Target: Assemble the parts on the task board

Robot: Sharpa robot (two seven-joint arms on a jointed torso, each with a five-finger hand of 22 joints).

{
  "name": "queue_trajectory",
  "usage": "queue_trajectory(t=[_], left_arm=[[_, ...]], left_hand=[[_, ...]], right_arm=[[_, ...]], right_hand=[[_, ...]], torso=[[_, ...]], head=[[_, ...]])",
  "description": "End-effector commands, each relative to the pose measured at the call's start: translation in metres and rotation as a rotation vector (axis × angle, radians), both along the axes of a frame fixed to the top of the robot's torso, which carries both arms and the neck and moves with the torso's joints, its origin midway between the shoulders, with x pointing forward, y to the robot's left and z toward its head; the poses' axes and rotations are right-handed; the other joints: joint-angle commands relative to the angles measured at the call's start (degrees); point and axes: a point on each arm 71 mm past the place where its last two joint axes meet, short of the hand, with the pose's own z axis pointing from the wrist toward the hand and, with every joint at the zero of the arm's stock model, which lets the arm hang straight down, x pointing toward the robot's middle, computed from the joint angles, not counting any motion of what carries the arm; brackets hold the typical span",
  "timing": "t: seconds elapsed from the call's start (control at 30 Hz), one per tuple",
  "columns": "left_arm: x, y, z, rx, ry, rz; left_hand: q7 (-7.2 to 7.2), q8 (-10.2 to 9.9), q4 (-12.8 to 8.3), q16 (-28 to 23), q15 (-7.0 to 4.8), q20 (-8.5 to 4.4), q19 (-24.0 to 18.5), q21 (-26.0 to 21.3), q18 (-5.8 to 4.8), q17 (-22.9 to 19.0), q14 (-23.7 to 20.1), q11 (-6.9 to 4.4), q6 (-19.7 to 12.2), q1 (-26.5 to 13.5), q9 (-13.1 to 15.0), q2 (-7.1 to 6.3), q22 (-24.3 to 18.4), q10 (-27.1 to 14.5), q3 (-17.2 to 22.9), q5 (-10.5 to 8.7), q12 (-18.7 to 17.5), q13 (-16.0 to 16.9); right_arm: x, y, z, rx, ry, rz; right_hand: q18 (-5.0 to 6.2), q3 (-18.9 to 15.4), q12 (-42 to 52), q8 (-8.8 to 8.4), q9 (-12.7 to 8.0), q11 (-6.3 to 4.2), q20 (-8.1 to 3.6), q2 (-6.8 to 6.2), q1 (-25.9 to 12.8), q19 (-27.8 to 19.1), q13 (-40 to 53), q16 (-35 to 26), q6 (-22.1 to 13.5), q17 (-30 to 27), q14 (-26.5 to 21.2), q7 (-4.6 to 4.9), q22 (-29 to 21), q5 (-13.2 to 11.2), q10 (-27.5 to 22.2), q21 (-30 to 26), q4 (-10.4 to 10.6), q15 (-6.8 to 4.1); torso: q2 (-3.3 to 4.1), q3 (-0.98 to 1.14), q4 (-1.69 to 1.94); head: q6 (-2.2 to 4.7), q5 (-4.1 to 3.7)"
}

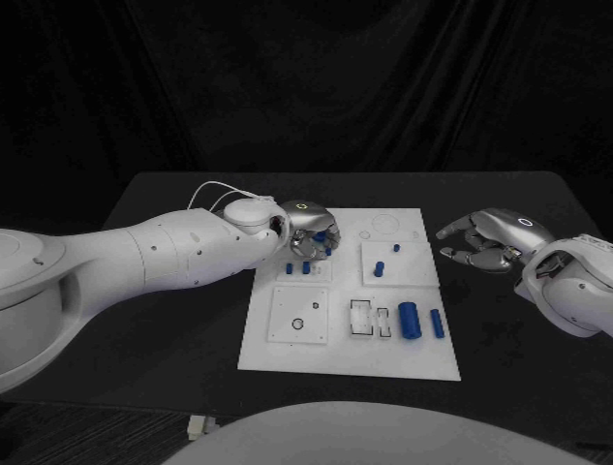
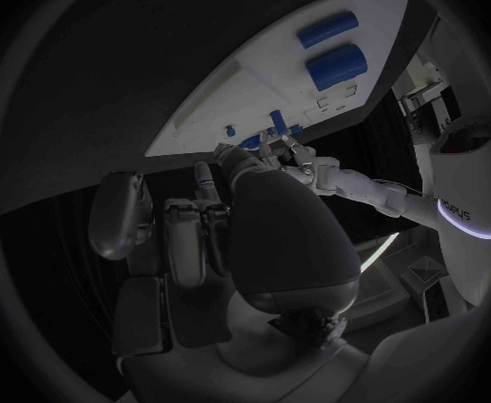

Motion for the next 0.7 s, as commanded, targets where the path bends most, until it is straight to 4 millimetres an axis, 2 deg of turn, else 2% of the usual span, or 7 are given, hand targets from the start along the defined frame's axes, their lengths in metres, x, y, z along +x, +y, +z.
queue_trajectory(t=[0.03,0.37,0.5,0.7], left_arm=[[-0.0027,-0.0045,-0.0016,-0.010,0.006,-0.030],[-0.0044,-0.0073,-0.0017,-0.034,-0.014,-0.049],[-0.0039,-0.0069,-0.0001,-0.050,-0.040,-0.043],[-0.0029,-0.0016,0.0008,-0.055,-0.059,-0.020]], left_hand=[[-0.01,-0.3,-0.1,0.4,-0.44,0.00,0.3,0.3,-0.73,0.1,0.2,0.00,0.3,0.0,-0.1,0.75,12.0,0.5,0.5,0.27,0.3,-0.1],[-0.15,-0.4,-0.8,0.1,-0.85,-0.13,0.9,1.0,-0.92,-0.5,0.2,-0.55,1.3,1.0,-0.9,1.39,12.3,3.8,1.4,0.62,0.4,-0.9],[0.01,1.4,-1.9,0.0,-1.09,-0.26,1.9,2.1,-1.23,-0.8,0.6,-1.00,5.6,2.4,-0.7,2.55,12.7,7.8,2.0,0.73,0.6,-1.7],[0.46,1.9,-3.2,-0.9,-0.74,-0.48,2.4,2.6,-1.35,-2.3,0.6,-0.84,8.8,3.5,-1.3,2.66,12.9,11.5,1.7,0.86,-1.4,-3.9]], right_arm=[[-0.0005,0.0001,-0.0009,-0.002,0.002,-0.005],[-0.0010,-0.0004,-0.0008,-0.002,0.003,-0.006],[-0.0012,-0.0006,-0.0007,-0.002,0.003,-0.006],[-0.0018,-0.0014,-0.0005,-0.002,0.004,-0.008]], right_hand=[[1.15,0.3,0.1,-0.18,0.0,0.42,0.16,0.12,0.0,-0.1,15.1,0.1,0.5,15.1,5.9,-0.07,9.4,0.4,5.9,-0.1,0.0,0.37],[1.17,0.4,0.1,-0.19,-0.1,0.42,0.16,0.11,0.0,-0.1,15.1,0.1,0.5,15.1,5.9,-0.08,9.4,0.4,5.9,-0.2,0.0,0.38],[1.17,0.4,0.1,-0.19,-0.1,0.42,0.16,0.11,0.0,-0.1,15.1,0.1,0.5,15.1,5.9,-0.08,9.4,0.4,5.9,-0.2,0.0,0.38],[1.17,0.4,0.1,-0.19,-0.1,0.42,0.16,0.11,0.0,-0.1,15.1,0.1,0.5,15.1,5.9,-0.08,9.4,0.4,5.9,-0.2,0.0,0.38]], torso=[[0.00,0.00,0.00],[-0.02,0.04,0.02],[0.01,0.04,0.03],[-0.03,0.03,0.02]], head=[[-0.01,-0.02],[-0.01,-0.06],[-0.01,-0.10],[-0.01,-0.12]])
